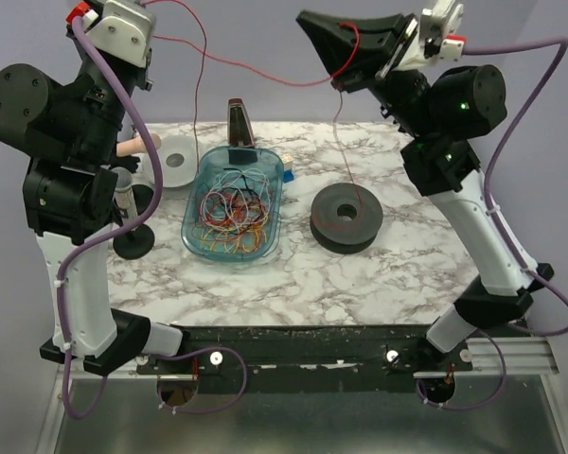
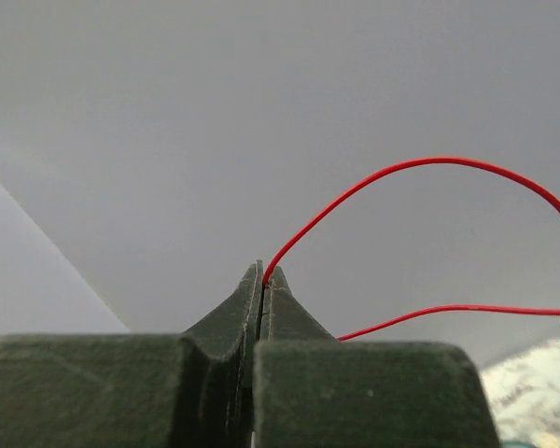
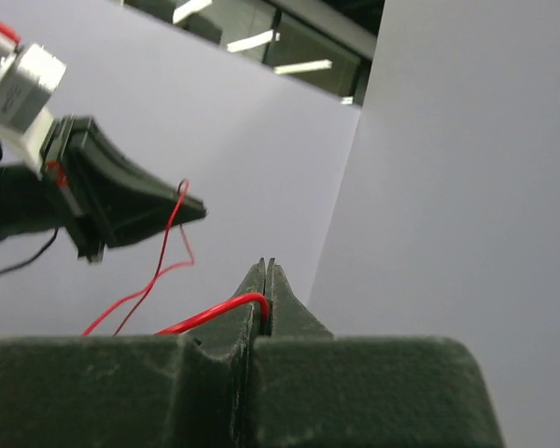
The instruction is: Wrap the cables
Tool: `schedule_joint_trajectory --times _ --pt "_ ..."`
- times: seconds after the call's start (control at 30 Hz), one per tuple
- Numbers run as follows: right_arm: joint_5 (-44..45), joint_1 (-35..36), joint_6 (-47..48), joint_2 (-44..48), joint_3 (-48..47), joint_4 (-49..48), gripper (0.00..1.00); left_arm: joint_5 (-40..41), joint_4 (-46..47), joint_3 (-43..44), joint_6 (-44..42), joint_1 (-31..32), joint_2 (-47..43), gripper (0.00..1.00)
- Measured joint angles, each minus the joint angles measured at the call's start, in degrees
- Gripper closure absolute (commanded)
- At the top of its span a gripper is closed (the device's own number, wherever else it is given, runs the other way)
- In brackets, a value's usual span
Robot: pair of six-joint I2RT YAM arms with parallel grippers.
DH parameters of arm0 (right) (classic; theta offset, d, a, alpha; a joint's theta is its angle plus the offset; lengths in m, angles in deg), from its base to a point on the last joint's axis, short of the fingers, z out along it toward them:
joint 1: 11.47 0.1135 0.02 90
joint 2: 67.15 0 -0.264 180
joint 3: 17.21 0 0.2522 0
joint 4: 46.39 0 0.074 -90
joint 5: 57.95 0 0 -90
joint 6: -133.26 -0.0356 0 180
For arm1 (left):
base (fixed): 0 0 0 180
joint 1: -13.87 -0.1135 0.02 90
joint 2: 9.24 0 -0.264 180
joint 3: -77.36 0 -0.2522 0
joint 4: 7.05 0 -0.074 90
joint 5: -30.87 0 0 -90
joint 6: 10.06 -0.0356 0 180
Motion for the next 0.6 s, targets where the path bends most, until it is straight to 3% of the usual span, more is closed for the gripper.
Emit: schedule_joint_trajectory --times 0.23,0.37,0.43,0.5,0.6 --pt "-6.1 -0.11 4.42 19.78 33.99 12.68 0.99 -7.65 -5.44 -10.78 5.14 0.33 -3.63 1.0" --pt "-10.73 -0.11 3.02 27.08 53.92 20.0 0.88 -12.39 -9.6 -13.64 8.35 0.74 -2.99 1.0" --pt "-11.96 0.17 0.9 29.09 62.55 22.86 0.69 -14.71 -11.39 -15.32 10.34 1.22 -2.99 1.0" --pt "-12.7 0.33 -1.88 30.51 69.96 25.24 0.4 -17.14 -12.11 -18.21 12.96 2.05 -3.43 1.0" --pt "-13.42 0.55 -5.2 33.14 78.16 28.28 0.15 -19.32 -13.0 -23.15 16.39 4.0 -4.44 1.0"
